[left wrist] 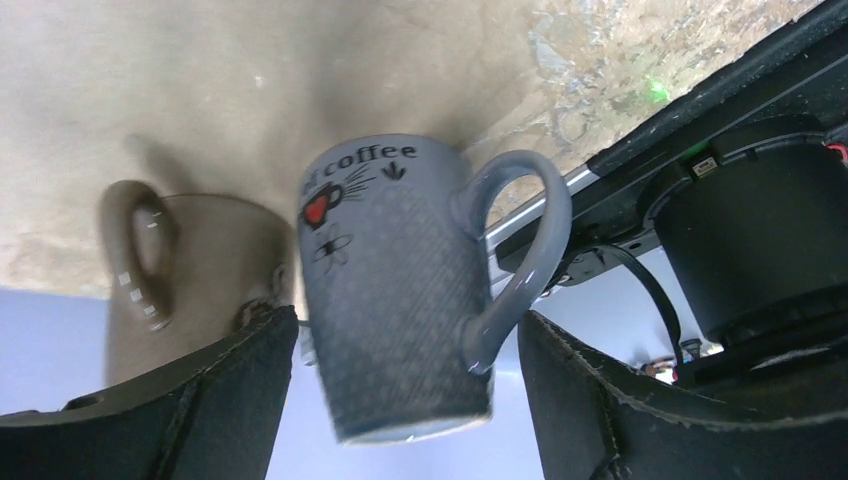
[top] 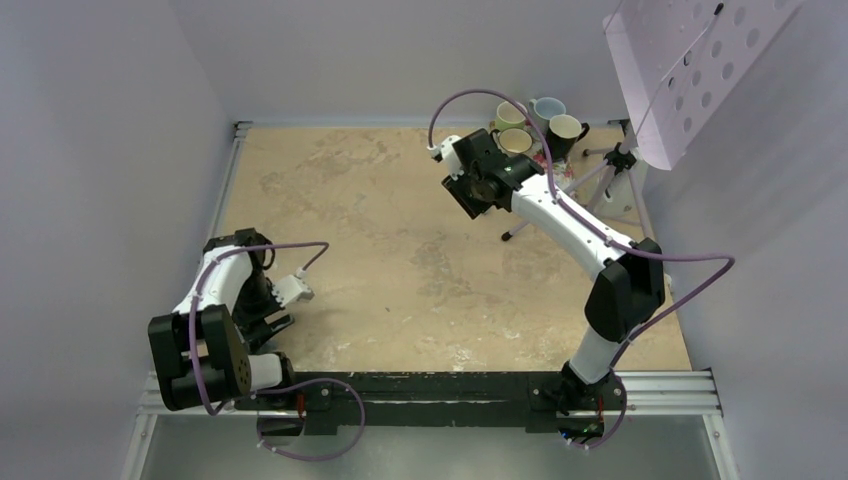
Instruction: Turn the mug right side up
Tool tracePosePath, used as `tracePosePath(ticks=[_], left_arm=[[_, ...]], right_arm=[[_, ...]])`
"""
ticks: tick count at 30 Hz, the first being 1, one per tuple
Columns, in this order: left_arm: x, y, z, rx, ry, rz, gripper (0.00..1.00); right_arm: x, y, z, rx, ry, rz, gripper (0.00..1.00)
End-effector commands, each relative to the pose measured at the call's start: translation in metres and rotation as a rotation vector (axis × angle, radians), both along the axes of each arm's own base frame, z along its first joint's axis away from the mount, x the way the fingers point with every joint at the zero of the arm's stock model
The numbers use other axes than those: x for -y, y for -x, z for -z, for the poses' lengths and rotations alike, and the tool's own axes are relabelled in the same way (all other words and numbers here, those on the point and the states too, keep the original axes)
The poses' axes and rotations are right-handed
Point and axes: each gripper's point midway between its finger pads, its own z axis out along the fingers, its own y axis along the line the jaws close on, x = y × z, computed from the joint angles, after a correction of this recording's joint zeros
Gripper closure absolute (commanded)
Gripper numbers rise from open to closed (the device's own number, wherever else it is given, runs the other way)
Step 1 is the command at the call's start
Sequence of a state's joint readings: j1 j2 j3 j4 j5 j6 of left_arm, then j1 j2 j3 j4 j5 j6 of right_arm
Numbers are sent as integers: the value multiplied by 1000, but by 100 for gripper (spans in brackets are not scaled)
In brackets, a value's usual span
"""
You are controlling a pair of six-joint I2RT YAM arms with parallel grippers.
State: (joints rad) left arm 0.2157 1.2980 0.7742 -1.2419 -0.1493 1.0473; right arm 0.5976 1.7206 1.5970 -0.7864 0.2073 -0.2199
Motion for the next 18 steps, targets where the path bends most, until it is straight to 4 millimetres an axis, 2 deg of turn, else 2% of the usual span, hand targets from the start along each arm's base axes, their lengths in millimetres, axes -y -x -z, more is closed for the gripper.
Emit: tracePosePath(ticks=[1,5,8,13,18], left_arm=[[-2,4,10,3,-18,-11,20],[1,-2,12,25,-1,-13,48],[0,-10,11,47,3,-11,62],[10,-37,7,103,77,-34,83],[38,-79,10,145,163,-46,93]], right_arm=[[-4,3,-20,50,-58,-5,57],[-6,2,-21,54,-65,-10,57],[-8,1,-23,57,-77,-14,57],[-8,1,-21,55,-72,-14,57],[-10,-1,-23,66,-83,-11,57]])
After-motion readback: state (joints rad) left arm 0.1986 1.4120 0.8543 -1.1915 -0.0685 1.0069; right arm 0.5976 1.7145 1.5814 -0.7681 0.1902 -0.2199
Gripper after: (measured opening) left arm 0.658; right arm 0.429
